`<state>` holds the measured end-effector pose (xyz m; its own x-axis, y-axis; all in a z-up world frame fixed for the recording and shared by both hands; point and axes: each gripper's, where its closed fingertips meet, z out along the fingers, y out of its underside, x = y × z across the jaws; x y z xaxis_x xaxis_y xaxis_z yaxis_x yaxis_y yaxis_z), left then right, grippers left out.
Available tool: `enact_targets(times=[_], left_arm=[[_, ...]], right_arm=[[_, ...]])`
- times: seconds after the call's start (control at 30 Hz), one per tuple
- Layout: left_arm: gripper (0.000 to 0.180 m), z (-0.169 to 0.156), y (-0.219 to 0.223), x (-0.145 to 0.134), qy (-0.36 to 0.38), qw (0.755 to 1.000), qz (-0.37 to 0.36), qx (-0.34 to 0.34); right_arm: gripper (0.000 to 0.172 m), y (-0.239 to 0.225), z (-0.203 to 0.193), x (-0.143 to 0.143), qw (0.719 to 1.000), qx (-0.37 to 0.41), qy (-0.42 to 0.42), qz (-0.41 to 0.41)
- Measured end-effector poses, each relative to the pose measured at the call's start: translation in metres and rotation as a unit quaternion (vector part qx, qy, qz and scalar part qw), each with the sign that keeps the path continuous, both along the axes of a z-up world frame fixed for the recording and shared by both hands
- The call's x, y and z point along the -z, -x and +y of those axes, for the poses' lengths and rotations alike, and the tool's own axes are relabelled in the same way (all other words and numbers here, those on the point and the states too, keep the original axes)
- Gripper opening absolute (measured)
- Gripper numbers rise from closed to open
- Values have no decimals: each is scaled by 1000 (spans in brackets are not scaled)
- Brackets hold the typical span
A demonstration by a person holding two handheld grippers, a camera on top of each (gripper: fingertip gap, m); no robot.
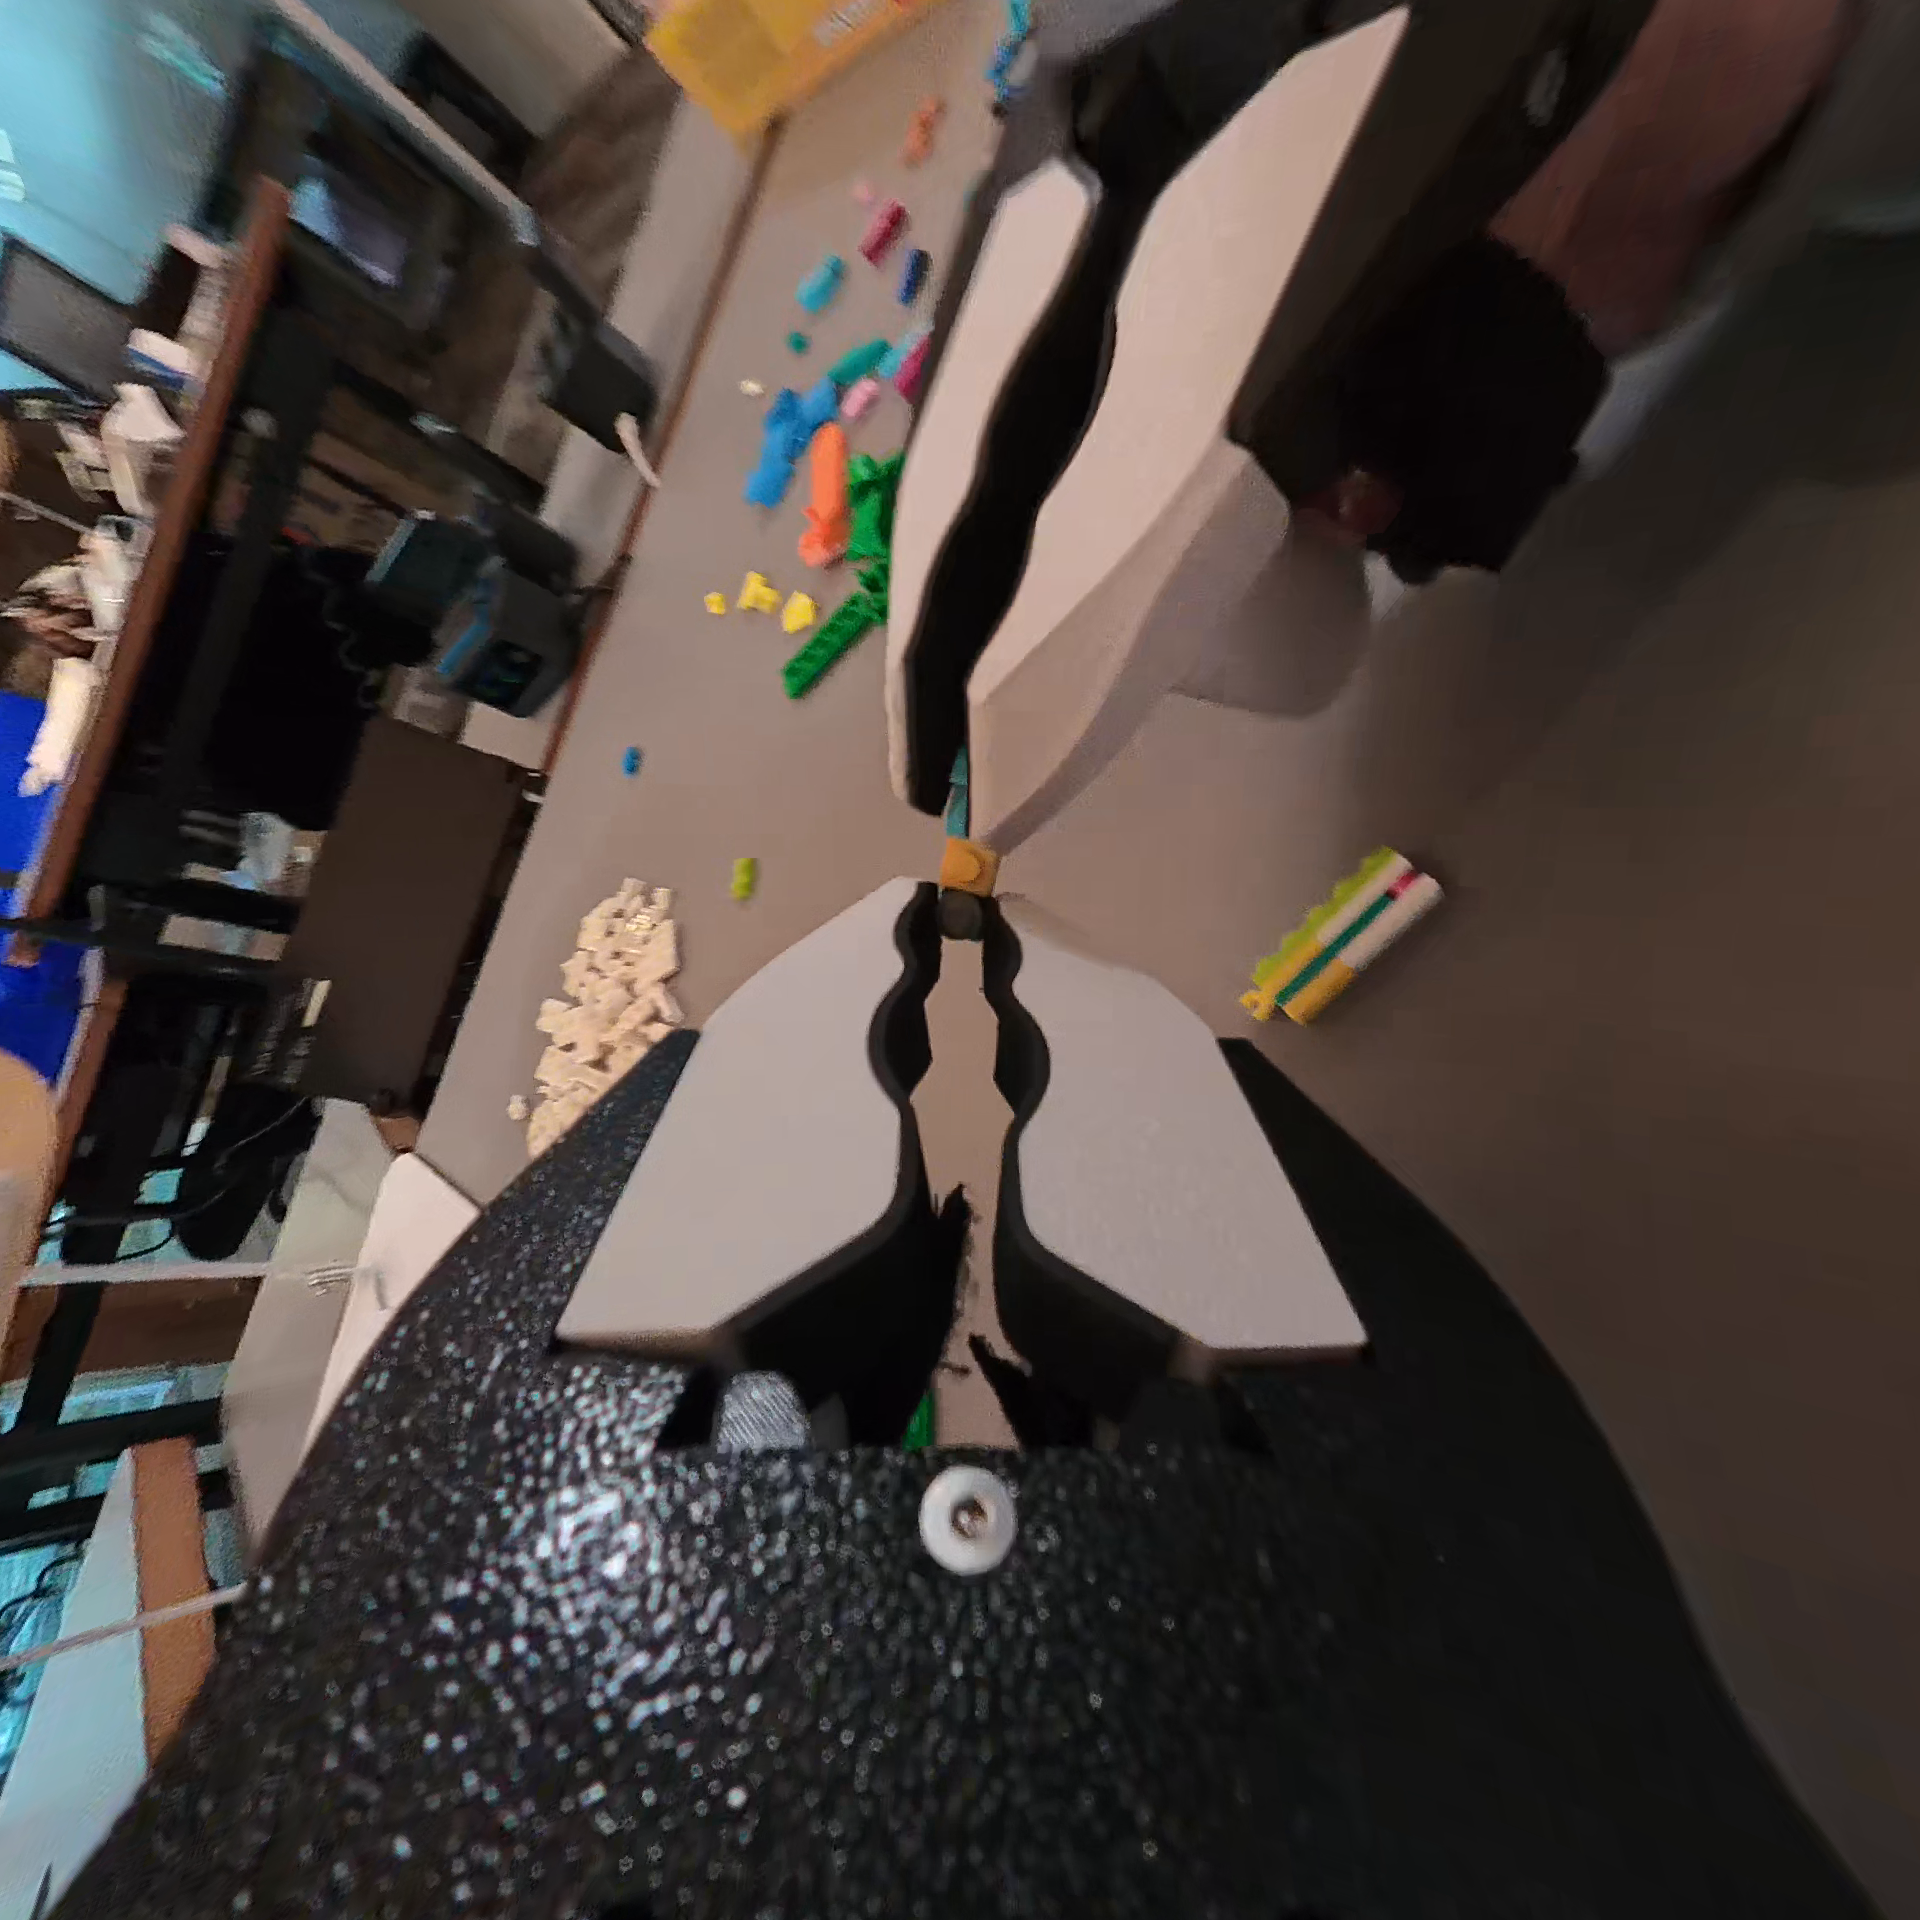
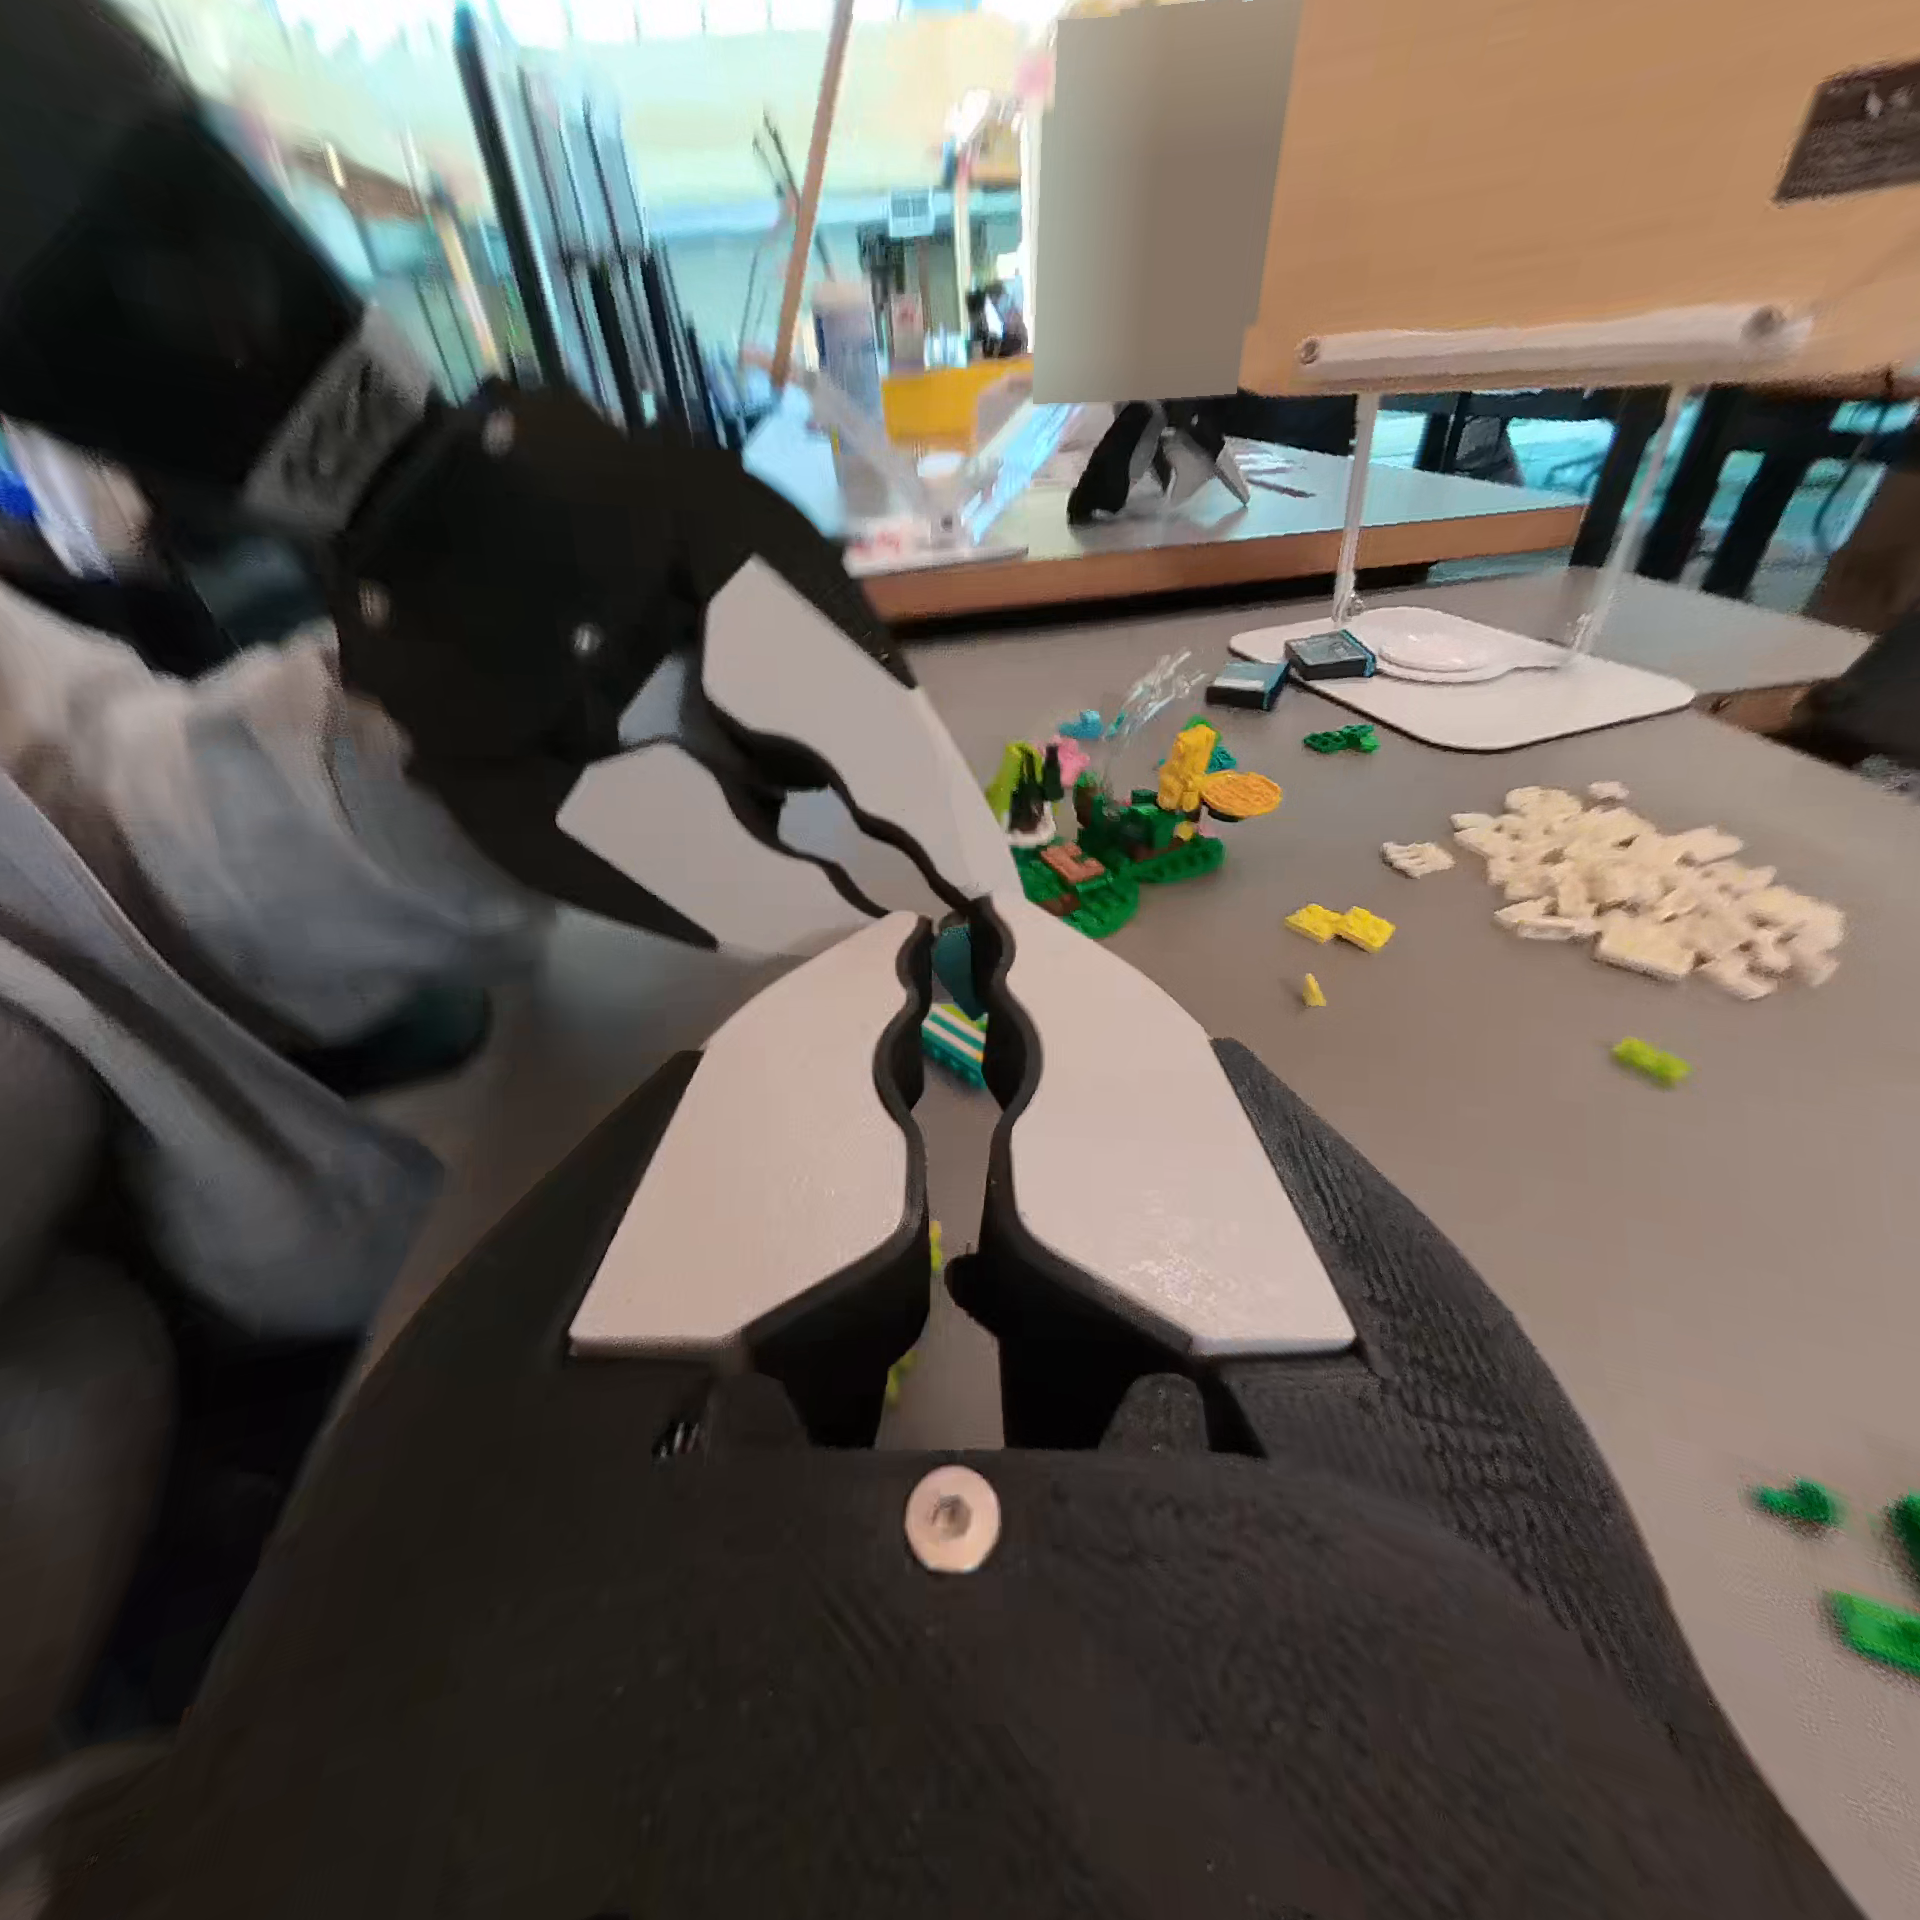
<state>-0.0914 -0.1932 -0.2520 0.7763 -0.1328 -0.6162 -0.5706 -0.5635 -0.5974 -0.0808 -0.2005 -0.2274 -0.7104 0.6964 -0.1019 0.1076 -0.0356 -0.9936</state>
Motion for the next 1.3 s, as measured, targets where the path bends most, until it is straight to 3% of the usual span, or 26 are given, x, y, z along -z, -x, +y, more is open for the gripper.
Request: enact_targets(times=[0.03, 0.2, 0.27, 0.33, 0.4, 0.43, 0.5, 0.57, 0.7, 0.77, 0.87, 1.03, 1.17, 1.23, 1.3], left_arm=[[8, 1, 2, -5, -19, 1000, 11, -9], [8, 1, 14, -12, -58, 993, 83, -58], [8, -3, 15, -14, -73, 992, 83, -62], [8, -6, 15, -13, -73, 994, 55, -62], [8, -7, 13, -7, -51, 996, 51, -45], [8, -8, 11, -5, -41, 997, 54, -35], [8, -8, 3, 3, -7, 998, 58, -1], [8, -7, -3, 8, 12, 998, 63, 18], [8, -7, -16, 12, 15, 998, 19, 50], [8, -8, -19, 12, 12, 998, 4, 55], [9, -6, -14, 5, -11, 999, -17, 33], [9, -6, -14, -7, -56, 994, -88, 25], [10, -8, -23, -16, -88, 977, -187, 48], [10, -11, -29, -15, -82, 965, -240, 66], [10, -16, -38, -13, -69, 943, -314, 90]], right_arm=[[4, 1, 1, -4, 999, -4, 47, -21], [0, 9, 15, -15, 961, -20, 250, -114], [0, 10, 29, -21, 953, -14, 282, -108], [0, 7, 36, -30, 975, 6, 219, -43], [0, 0, 33, -33, 995, 37, 68, 58], [2, -3, 29, -31, 993, 49, -14, 104], [23, -8, 16, -15, 978, 41, -151, 136], [28, -10, 5, 4, 966, 22, -219, 132], [22, -13, -6, 21, 959, -2, -254, 128], [9, -15, -8, 19, 958, -7, -253, 138], [7, -14, -8, 14, 945, 12, -275, 178], [7, -14, -9, 3, 872, 76, -369, 314], [7, -21, -13, -6, 813, 97, -410, 403], [7, -25, -16, -7, 817, 80, -400, 407], [7, -31, -20, -6, 840, 46, -370, 394]])
